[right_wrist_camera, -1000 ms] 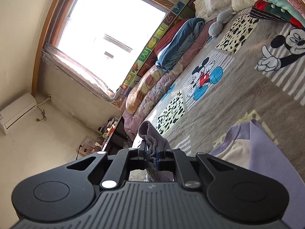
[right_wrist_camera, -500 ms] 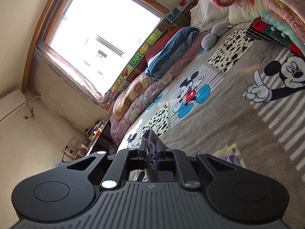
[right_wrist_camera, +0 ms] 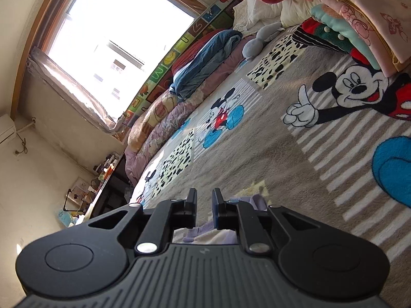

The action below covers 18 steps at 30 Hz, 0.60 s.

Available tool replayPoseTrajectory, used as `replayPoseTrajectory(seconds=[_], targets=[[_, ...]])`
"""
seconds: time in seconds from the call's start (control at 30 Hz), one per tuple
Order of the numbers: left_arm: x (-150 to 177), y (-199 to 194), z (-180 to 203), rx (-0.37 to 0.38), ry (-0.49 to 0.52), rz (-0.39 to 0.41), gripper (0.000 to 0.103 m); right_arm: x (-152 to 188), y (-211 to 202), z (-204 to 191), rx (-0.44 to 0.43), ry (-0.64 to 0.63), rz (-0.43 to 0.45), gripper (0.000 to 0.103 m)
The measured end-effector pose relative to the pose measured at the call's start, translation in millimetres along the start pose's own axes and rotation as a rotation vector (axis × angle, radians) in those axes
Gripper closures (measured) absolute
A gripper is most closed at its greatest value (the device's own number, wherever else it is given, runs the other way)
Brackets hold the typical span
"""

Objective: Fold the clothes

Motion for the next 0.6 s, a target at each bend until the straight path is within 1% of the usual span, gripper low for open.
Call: replayPoseTrajectory(seconds=[0.03,0.07,0.13,0.2,0.27,0.37,0.47,0.53,0.6], targets=[[0.2,0.0,0.5,-0.002,0.001,0.0,0.076,6.0,1.4,7.4,0.014,0.018,-0.009,0.042],[0.3,-0.1,0.6,-0.003,0.001,0.0,0.076,10.1,2.1,14.7,0.022,0.04,-0.011,0.037],[0.1,-0.3,0.1,-0.004,0.001,0.002,0.076,18.8,3.6,30.4,0.038,0.091,-0.02,0.038],[-0.1,-0.2,-0.9,-0.005,-0.001,0.003,0.076,27.0,3.6,43.0,0.045,0.148,-0.03,0.043],[-0.4,0.9,-1.5,-0.007,-0.002,0.003,0.076,36.1,1.9,46.1,0.02,0.202,-0.046,0.045],[0.0,2.4,0.1,-0.004,-0.003,0.001,0.076,54.3,1.3,46.5,0.011,0.27,-0.091,0.044],[0.3,4.4,4.4,0.003,0.005,-0.002,0.076,77.1,10.5,45.5,0.041,0.284,-0.163,0.041],[1.6,5.2,7.9,0.01,0.013,-0.006,0.076,86.1,17.4,47.1,0.059,0.294,-0.175,0.041],[3.0,6.0,10.1,0.015,0.018,-0.011,0.076,87.7,22.3,48.1,0.053,0.323,-0.155,0.041]])
Point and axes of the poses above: each gripper's, at about its wrist camera, not at the fingertips, and y roughly the way its jaws point, z to its right, x to its underside, the point moved 10 cm from there along y, roughly the way its jaws point, and after that the axes turned 4 degrees about y, right-handed, at the moved point
